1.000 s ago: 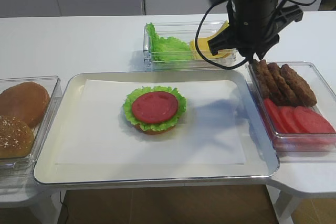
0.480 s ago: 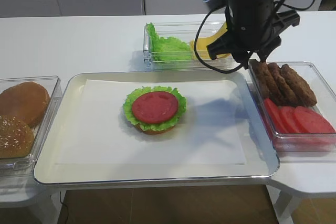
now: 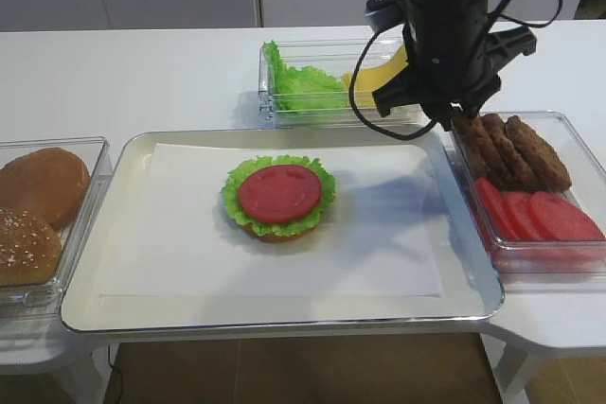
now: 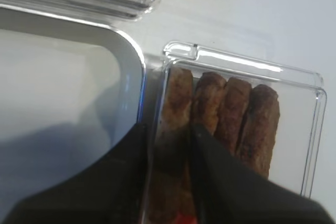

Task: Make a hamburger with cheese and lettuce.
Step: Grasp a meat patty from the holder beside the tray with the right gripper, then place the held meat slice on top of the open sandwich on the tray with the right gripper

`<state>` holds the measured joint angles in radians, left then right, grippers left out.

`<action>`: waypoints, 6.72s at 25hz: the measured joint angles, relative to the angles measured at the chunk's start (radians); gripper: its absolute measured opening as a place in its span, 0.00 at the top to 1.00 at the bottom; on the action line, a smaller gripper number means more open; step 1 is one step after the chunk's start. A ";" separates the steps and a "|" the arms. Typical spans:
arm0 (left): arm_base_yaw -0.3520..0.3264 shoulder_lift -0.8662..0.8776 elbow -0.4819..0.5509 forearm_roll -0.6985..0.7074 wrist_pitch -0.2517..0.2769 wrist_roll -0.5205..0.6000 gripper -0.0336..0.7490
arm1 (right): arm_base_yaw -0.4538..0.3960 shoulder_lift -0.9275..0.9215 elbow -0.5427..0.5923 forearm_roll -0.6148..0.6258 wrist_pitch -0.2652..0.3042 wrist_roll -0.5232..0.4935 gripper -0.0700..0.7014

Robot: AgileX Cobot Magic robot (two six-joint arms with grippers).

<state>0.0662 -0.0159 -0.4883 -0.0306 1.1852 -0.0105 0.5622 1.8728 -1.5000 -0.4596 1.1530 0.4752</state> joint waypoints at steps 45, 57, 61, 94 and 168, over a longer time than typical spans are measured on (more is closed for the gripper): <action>0.000 0.000 0.000 0.000 0.000 0.000 0.44 | 0.000 -0.216 -0.007 0.066 0.001 -0.025 0.74; 0.000 0.000 0.000 0.000 0.000 0.000 0.44 | 0.029 -0.251 -0.036 0.135 0.027 -0.090 0.74; 0.000 0.000 0.000 0.000 0.000 0.000 0.44 | 0.114 -0.252 -0.037 0.107 0.019 -0.090 0.74; 0.000 0.000 0.000 0.000 0.000 0.000 0.44 | 0.433 0.017 -0.147 -0.103 0.010 -0.055 0.74; 0.000 0.000 0.000 0.000 0.000 0.000 0.44 | 0.440 0.061 -0.148 -0.100 -0.008 -0.063 0.45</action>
<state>0.0662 -0.0159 -0.4883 -0.0306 1.1852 -0.0105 1.0027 1.9343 -1.6476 -0.5597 1.1454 0.4120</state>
